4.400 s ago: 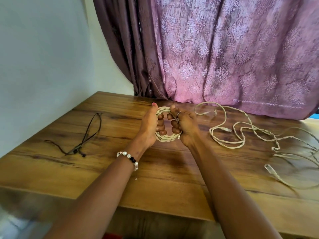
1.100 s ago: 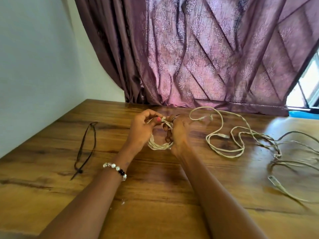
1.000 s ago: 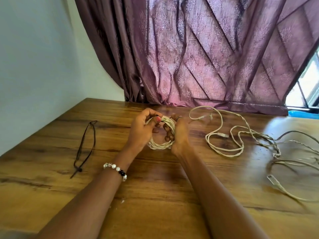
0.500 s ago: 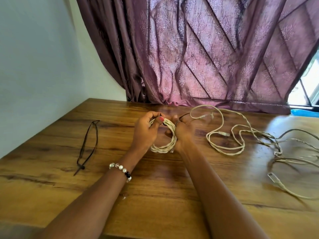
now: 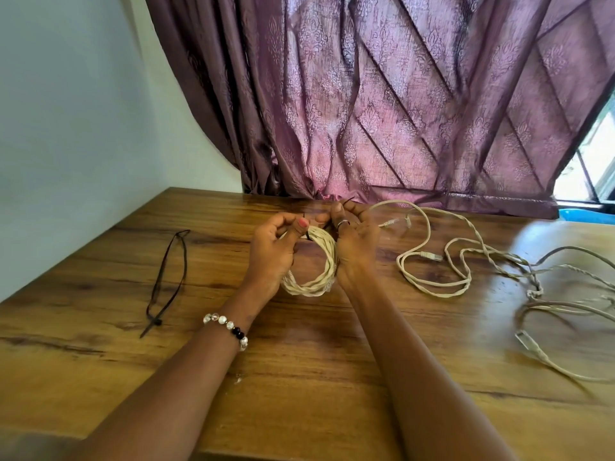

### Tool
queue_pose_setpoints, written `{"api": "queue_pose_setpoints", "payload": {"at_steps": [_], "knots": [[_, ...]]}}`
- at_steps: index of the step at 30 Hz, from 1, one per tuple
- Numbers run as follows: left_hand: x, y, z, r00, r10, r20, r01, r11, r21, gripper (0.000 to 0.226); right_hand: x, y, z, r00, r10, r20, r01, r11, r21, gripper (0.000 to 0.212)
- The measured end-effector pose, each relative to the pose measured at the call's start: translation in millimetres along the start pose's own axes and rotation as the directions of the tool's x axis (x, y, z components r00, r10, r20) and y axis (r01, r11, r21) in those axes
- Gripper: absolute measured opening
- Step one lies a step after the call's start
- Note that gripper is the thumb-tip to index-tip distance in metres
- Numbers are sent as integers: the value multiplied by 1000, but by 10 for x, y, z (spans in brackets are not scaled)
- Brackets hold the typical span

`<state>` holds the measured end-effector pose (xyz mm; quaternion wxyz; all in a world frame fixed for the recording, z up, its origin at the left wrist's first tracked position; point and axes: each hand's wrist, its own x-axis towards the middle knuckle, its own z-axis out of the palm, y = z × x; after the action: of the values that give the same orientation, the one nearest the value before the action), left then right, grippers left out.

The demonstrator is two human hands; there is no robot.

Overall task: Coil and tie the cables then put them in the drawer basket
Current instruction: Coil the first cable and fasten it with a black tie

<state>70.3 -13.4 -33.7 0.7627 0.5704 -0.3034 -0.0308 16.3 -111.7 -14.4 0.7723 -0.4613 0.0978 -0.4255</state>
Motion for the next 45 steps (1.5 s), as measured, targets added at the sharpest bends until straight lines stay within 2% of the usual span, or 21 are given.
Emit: {"api": "queue_pose_setpoints", "payload": {"at_steps": [2,4,6,8,10,15,18,25,28,34,45], "knots": [[-26,31,18,1000,-27,-4,26,999,-46,11,-15,-56,-25,998,6,55,-6,1000,-10,9],[-50,55,33,998,-55,-26,53,996,-72,4,-33,-110,-52,990,0,138,14,994,-107,6],[-58,43,19,995,-82,-53,77,993,-85,5,0,-116,-87,973,-72,218,130,955,-266,10],[-65,45,9,991,-108,-75,102,992,-78,5,29,-127,-100,925,-176,336,312,858,-409,12],[-68,54,4,987,-124,-103,118,991,-62,5,59,-142,-113,877,-214,430,418,779,-467,15],[-64,53,-7,987,-110,-117,103,993,-63,7,93,-159,-161,835,-213,507,506,660,-556,14],[-64,36,-17,988,-84,-131,76,995,-64,7,103,-146,-162,829,-238,506,540,578,-612,7],[-83,50,-51,995,-13,-98,14,1000,17,10,73,-156,-158,752,-300,587,656,424,-625,13],[-103,89,-37,998,27,-61,-24,999,44,16,75,-175,-167,753,-299,587,656,423,-626,12],[-95,75,-66,999,52,-12,-50,992,119,11,64,-220,-168,739,-269,617,665,434,-608,10],[-63,96,-104,990,135,32,-139,970,201,8,72,-237,-188,693,-293,659,720,339,-606,8]]}}
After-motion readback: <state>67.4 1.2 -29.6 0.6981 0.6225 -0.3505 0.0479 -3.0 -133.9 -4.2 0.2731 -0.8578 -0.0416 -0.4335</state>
